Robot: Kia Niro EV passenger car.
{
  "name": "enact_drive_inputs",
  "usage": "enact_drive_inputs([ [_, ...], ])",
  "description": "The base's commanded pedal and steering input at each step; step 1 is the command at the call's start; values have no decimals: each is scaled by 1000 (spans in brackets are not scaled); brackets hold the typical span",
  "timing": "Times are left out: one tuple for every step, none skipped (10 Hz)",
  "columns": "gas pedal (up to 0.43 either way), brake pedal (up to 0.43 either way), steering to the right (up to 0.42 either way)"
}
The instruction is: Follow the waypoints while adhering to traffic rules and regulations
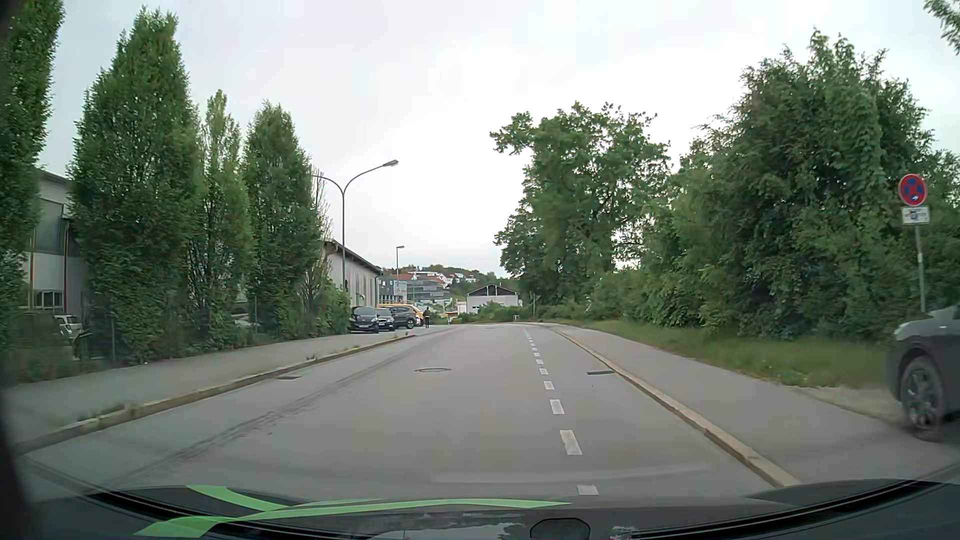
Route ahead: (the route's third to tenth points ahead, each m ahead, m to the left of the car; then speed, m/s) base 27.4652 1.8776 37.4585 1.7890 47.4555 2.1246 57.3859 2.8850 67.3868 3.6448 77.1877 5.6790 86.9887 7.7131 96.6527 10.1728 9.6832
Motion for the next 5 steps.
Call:
enact_drive_inputs([
  [87,0,2],
  [87,0,1],
  [87,0,1],
  [87,0,0],
  [87,0,1],
])
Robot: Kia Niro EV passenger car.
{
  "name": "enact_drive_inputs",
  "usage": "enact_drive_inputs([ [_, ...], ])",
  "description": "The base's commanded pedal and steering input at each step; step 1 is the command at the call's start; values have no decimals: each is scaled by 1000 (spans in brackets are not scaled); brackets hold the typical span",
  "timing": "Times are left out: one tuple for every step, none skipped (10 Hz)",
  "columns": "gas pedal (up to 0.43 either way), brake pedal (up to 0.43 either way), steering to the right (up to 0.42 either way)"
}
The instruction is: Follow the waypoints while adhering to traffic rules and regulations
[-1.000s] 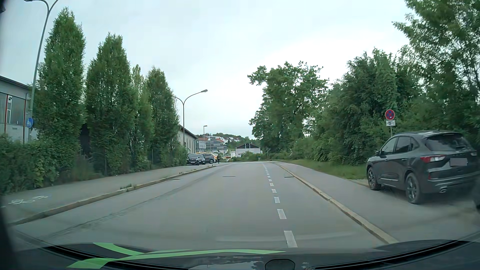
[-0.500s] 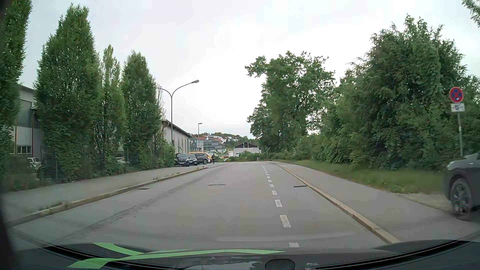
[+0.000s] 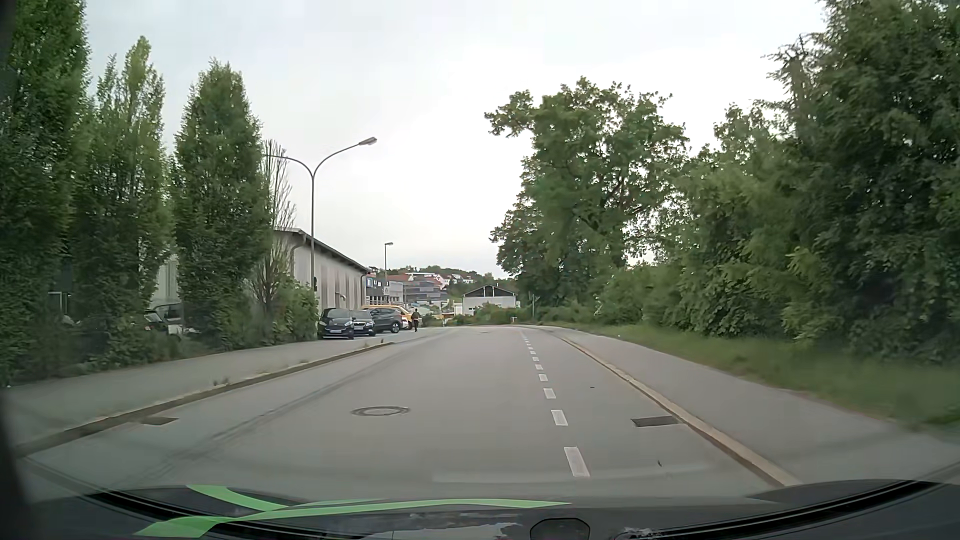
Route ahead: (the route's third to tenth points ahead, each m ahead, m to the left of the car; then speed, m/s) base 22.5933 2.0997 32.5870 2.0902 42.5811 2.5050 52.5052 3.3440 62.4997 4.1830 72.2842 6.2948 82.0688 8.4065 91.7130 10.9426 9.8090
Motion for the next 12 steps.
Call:
enact_drive_inputs([
  [87,0,0],
  [87,0,1],
  [87,0,0],
  [87,0,1],
  [87,0,1],
  [87,0,0],
  [87,0,0],
  [87,0,0],
  [79,0,0],
  [79,0,0],
  [79,0,0],
  [79,0,0],
])
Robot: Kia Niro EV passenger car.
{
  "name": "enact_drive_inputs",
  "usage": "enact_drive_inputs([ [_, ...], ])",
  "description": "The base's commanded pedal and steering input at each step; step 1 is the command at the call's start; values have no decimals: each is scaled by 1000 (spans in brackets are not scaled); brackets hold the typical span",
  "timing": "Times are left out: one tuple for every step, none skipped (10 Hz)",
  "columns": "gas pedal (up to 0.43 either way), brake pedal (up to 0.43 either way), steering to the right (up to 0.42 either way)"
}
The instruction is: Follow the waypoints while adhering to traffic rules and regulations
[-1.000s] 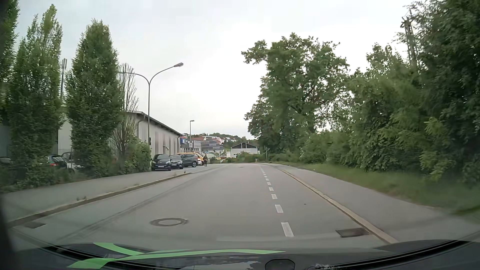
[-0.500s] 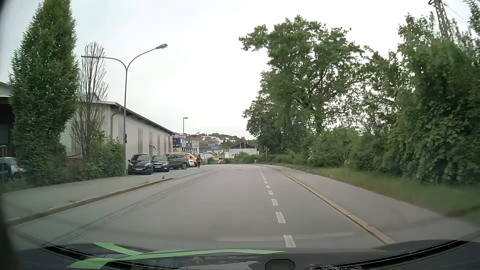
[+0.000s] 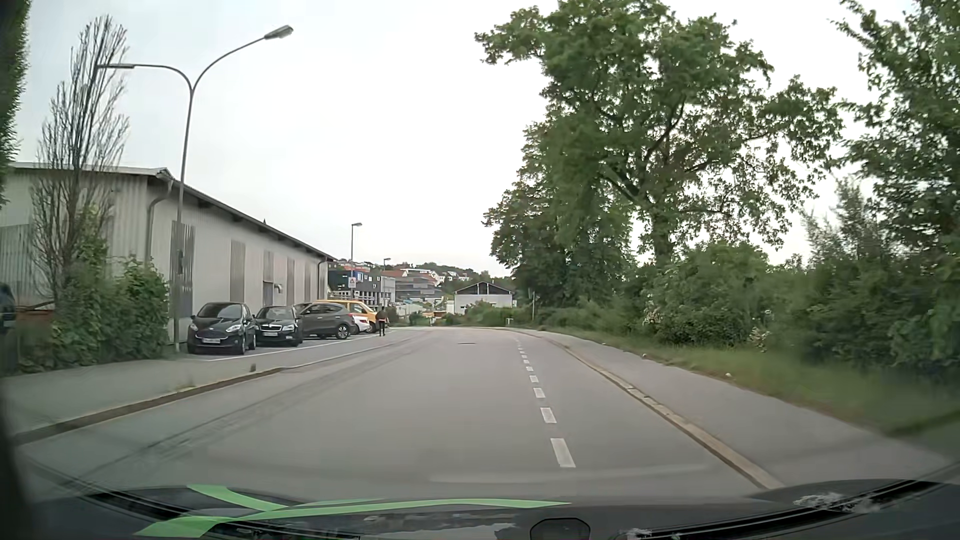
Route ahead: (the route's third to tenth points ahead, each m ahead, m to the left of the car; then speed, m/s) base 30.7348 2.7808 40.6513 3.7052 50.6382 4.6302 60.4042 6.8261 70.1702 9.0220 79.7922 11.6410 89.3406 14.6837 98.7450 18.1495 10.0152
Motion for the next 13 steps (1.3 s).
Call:
enact_drive_inputs([
  [79,0,0],
  [79,0,0],
  [79,0,0],
  [79,0,0],
  [79,0,0],
  [79,0,0],
  [79,0,0],
  [79,0,0],
  [79,0,0],
  [79,0,0],
  [79,0,0],
  [79,0,0],
  [79,0,0],
])
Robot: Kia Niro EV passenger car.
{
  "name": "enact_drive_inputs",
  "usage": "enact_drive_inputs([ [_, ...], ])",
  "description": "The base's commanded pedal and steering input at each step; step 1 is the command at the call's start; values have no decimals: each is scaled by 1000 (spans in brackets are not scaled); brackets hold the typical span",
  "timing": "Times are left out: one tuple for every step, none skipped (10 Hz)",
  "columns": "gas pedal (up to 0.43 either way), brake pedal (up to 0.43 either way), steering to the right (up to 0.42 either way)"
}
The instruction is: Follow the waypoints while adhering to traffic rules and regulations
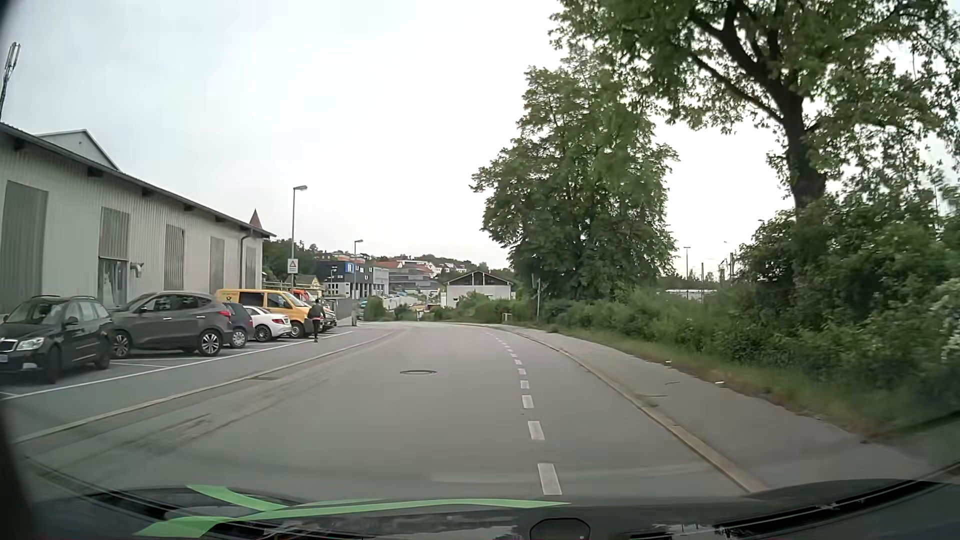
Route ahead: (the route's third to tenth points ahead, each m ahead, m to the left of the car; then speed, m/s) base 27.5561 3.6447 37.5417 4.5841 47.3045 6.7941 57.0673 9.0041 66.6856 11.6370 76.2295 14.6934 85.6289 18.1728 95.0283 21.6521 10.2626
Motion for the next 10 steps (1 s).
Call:
enact_drive_inputs([
  [79,0,0],
  [79,0,0],
  [79,0,-3],
  [79,0,-9],
  [79,0,-15],
  [79,0,-17],
  [79,0,-18],
  [79,0,-17],
  [79,0,-17],
  [79,0,-17],
])
